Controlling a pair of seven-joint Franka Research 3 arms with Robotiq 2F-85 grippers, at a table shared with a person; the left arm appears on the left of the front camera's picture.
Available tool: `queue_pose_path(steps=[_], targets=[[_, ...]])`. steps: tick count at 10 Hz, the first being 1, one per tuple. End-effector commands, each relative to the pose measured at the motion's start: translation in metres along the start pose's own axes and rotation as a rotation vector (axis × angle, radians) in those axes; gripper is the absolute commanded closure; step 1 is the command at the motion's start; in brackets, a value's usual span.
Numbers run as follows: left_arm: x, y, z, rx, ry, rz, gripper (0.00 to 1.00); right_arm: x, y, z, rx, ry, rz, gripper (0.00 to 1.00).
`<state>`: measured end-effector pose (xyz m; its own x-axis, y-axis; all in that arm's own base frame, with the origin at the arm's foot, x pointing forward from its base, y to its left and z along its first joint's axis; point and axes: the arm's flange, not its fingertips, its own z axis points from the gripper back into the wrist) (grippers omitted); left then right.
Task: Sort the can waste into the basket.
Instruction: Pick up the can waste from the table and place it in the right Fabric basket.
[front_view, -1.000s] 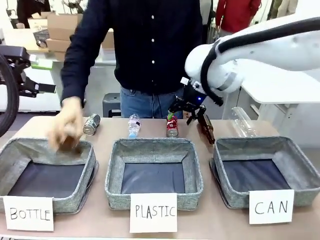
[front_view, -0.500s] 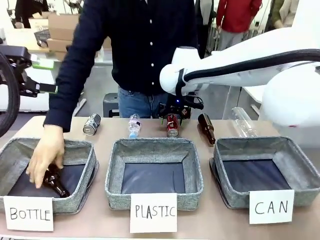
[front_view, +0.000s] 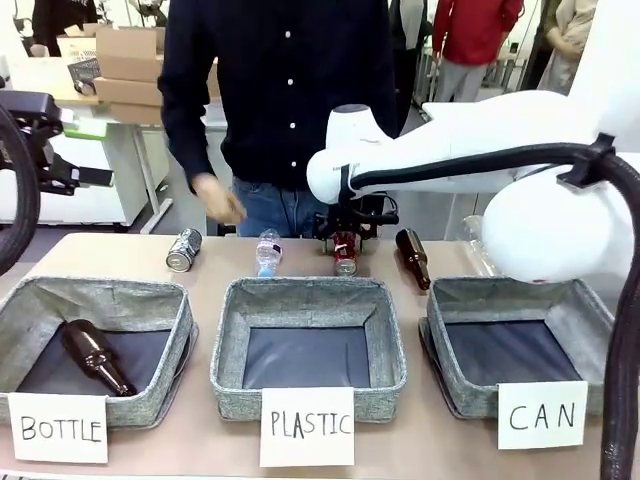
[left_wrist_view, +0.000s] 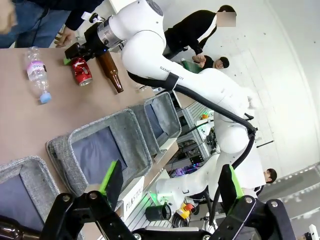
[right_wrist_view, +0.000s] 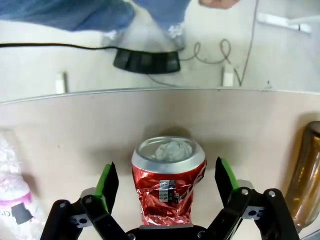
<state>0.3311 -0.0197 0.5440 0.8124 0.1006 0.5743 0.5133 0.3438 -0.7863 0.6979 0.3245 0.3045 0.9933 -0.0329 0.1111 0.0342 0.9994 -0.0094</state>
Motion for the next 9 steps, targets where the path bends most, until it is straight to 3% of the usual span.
queue_pose_path(steps=[1, 2, 3, 4, 9], targets=[[0.001, 0.0, -0.002, -0.02, -0.011, -0.025, 0.0, 0.002, 0.002, 0.007, -0.043, -0.014, -0.002, 0.34], [0.001, 0.0, -0.002, -0.02, -0.011, -0.025, 0.0, 0.002, 0.001, 0.007, -0.038, -0.013, -0.006, 0.56], [0.001, 0.0, -0.002, -0.02, -0.011, -0.025, 0.0, 0.001, -0.001, 0.008, -0.047, -0.014, -0.002, 0.9], [0.001, 0.0, -0.002, -0.02, -0.011, -0.025, 0.0, 0.0, -0.001, 0.008, -0.062, -0.011, -0.003, 1.0], [0.001, 0.0, -0.002, -0.02, -0.011, -0.025, 0.0, 0.0, -0.009, 0.007, 0.014, 0.054, 0.017, 0.96]])
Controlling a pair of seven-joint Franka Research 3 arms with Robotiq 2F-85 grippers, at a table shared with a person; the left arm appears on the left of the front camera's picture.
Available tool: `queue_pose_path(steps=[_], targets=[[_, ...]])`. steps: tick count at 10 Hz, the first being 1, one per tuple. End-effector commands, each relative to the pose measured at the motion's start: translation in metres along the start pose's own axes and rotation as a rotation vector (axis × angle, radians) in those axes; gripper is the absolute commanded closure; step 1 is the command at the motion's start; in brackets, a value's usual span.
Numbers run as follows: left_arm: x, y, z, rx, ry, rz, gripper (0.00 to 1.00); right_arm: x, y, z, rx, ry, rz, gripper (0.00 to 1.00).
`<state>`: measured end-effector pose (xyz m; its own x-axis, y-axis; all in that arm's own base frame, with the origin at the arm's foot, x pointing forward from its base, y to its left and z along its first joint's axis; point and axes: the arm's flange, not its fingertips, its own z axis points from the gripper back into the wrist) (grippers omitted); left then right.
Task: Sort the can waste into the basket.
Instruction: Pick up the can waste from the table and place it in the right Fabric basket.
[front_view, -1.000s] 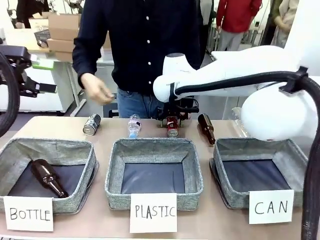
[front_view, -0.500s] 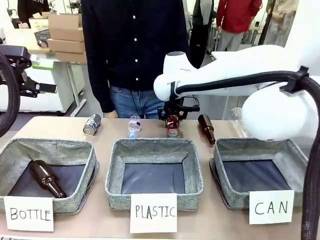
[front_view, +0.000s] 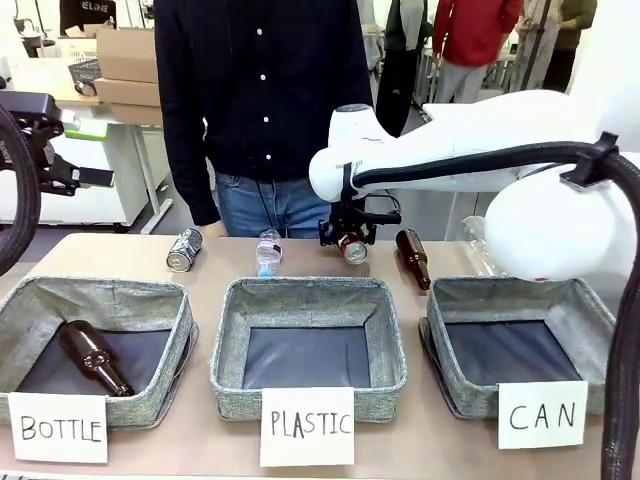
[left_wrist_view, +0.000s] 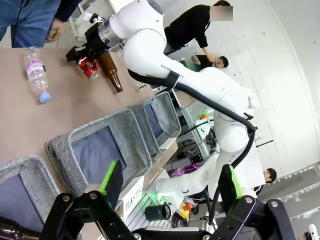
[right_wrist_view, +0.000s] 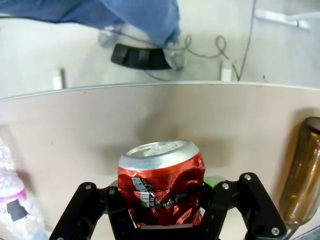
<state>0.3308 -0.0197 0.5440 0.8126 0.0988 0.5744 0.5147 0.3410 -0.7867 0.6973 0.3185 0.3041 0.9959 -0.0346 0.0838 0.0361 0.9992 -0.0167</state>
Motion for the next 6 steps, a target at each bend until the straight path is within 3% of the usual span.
queue_pose_path(steps=[1, 3, 5, 6], targets=[[0.002, 0.0, -0.002, -0.017, -0.013, -0.024, 0.0, -0.004, -0.008, 0.016, 0.035, 0.032, 0.042, 0.96], [0.002, 0.0, -0.002, -0.017, -0.013, -0.024, 0.0, -0.024, -0.027, 0.056, 0.056, 0.021, 0.108, 0.96], [0.002, 0.0, -0.002, -0.017, -0.013, -0.024, 0.0, -0.07, -0.068, 0.112, 0.116, 0.121, 0.295, 0.96], [0.002, 0.0, -0.002, -0.017, -0.013, -0.024, 0.0, -0.105, -0.095, 0.136, 0.061, 0.194, 0.396, 0.96]])
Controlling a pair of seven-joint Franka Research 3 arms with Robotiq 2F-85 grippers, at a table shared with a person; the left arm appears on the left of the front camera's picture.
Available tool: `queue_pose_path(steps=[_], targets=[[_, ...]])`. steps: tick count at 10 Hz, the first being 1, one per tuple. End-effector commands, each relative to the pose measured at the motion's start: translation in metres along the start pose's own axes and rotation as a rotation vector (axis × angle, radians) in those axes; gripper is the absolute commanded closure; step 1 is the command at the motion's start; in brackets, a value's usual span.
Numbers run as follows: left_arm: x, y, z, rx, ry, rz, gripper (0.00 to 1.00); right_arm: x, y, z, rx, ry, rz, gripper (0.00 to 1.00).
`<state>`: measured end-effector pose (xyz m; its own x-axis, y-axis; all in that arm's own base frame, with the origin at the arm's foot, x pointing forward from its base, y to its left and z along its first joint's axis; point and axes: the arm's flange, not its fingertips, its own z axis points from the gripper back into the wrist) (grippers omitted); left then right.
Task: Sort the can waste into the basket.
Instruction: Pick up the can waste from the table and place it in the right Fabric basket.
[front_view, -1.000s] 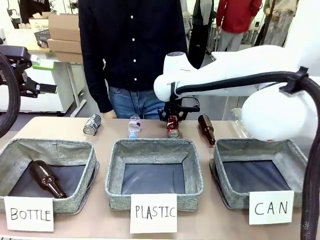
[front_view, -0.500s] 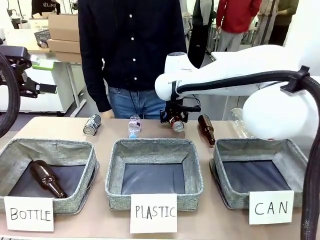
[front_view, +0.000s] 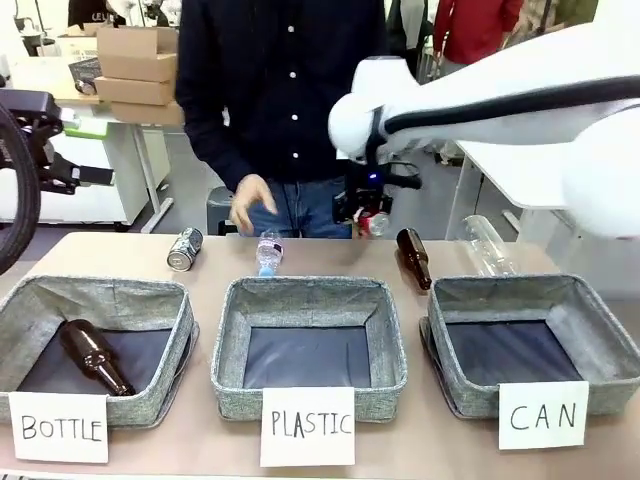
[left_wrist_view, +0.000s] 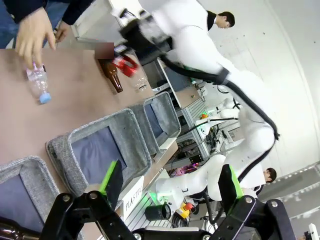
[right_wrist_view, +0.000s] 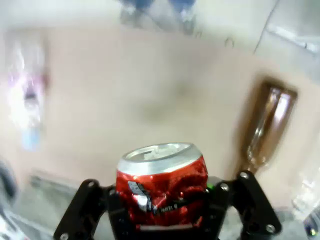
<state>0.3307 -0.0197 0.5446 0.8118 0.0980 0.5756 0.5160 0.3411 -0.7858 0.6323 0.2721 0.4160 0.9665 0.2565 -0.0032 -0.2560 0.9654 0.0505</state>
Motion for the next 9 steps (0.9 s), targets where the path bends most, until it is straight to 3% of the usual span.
queue_pose_path(steps=[1, 2, 4, 5, 9], targets=[[0.001, 0.001, -0.002, -0.017, -0.013, -0.023, 0.0, -0.109, -0.041, 0.03, -0.035, 0.142, 0.168, 0.96], [0.001, 0.001, -0.002, -0.017, -0.013, -0.023, 0.0, -0.148, -0.055, 0.037, -0.022, 0.136, 0.198, 0.96], [0.001, 0.001, -0.002, -0.017, -0.013, -0.023, 0.0, -0.227, -0.095, 0.033, 0.108, -0.001, 0.237, 0.96], [0.001, 0.001, -0.002, -0.017, -0.013, -0.023, 0.0, -0.248, -0.112, 0.024, 0.166, -0.039, 0.204, 0.96], [0.001, 0.001, -0.002, -0.017, -0.013, -0.023, 0.0, -0.275, -0.139, 0.005, 0.263, -0.092, 0.163, 0.96]])
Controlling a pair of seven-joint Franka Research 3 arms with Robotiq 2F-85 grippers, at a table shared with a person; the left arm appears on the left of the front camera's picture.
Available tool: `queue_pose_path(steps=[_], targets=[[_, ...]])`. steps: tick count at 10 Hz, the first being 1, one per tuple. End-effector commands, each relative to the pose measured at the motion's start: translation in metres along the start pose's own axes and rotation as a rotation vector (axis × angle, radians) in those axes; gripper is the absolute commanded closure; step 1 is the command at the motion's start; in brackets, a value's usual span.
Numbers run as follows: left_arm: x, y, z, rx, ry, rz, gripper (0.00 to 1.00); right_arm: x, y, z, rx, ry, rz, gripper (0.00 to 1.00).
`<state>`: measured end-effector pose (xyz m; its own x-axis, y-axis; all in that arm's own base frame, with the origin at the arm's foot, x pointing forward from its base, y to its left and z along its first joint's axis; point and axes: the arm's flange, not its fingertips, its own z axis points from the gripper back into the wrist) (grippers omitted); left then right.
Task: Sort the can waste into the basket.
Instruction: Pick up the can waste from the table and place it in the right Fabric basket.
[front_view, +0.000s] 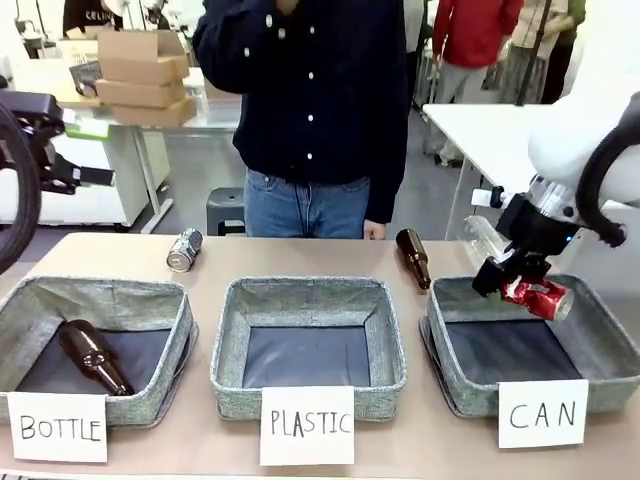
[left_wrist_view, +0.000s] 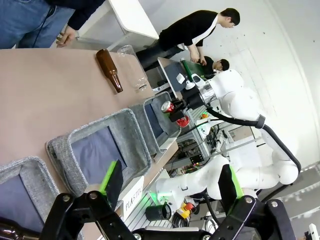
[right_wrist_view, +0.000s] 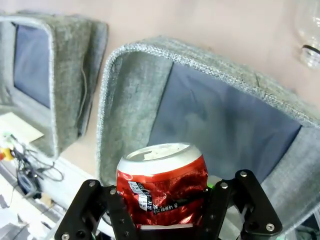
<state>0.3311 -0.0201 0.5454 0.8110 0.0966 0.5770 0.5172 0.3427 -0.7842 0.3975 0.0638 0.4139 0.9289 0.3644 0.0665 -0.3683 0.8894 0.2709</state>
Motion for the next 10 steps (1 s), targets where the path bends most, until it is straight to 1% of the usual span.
queue_pose_path(steps=[1, 2, 3, 4, 5, 6, 8, 9, 10], targets=[[0.0006, 0.0013, -0.0021, -0.019, -0.014, -0.021, 0.0, 0.0106, 0.0002, 0.0006, 0.038, -0.027, 0.045, 0.96], [0.0006, 0.0013, -0.0021, -0.019, -0.014, -0.021, 0.0, 0.0129, -0.0011, 0.0, 0.035, -0.009, 0.044, 0.96], [0.0006, 0.0013, -0.0021, -0.019, -0.014, -0.021, 0.0, 0.0133, -0.001, 0.0007, 0.041, -0.002, 0.051, 0.84], [0.0006, 0.0013, -0.0021, -0.019, -0.014, -0.021, 0.0, 0.0133, -0.001, 0.0006, 0.042, 0.011, 0.043, 0.41], [0.0006, 0.0013, -0.0021, -0.019, -0.014, -0.021, 0.0, 0.0133, -0.0002, 0.0003, 0.038, 0.02, 0.035, 0.3], [0.0006, 0.0013, -0.0021, -0.019, -0.014, -0.021, 0.0, 0.0133, -0.0001, 0.0005, 0.043, 0.025, 0.032, 0.0], [0.0006, 0.0013, -0.0021, -0.019, -0.014, -0.021, 0.0, 0.0138, -0.0009, -0.0007, 0.052, 0.024, 0.024, 0.0], [0.0006, 0.0013, -0.0021, -0.019, -0.014, -0.021, 0.0, 0.0131, -0.0017, -0.0004, 0.055, 0.021, 0.015, 0.07], [0.0006, 0.0013, -0.0021, -0.019, -0.014, -0.021, 0.0, 0.013, -0.0026, -0.0004, 0.054, 0.019, 0.009, 0.0]])
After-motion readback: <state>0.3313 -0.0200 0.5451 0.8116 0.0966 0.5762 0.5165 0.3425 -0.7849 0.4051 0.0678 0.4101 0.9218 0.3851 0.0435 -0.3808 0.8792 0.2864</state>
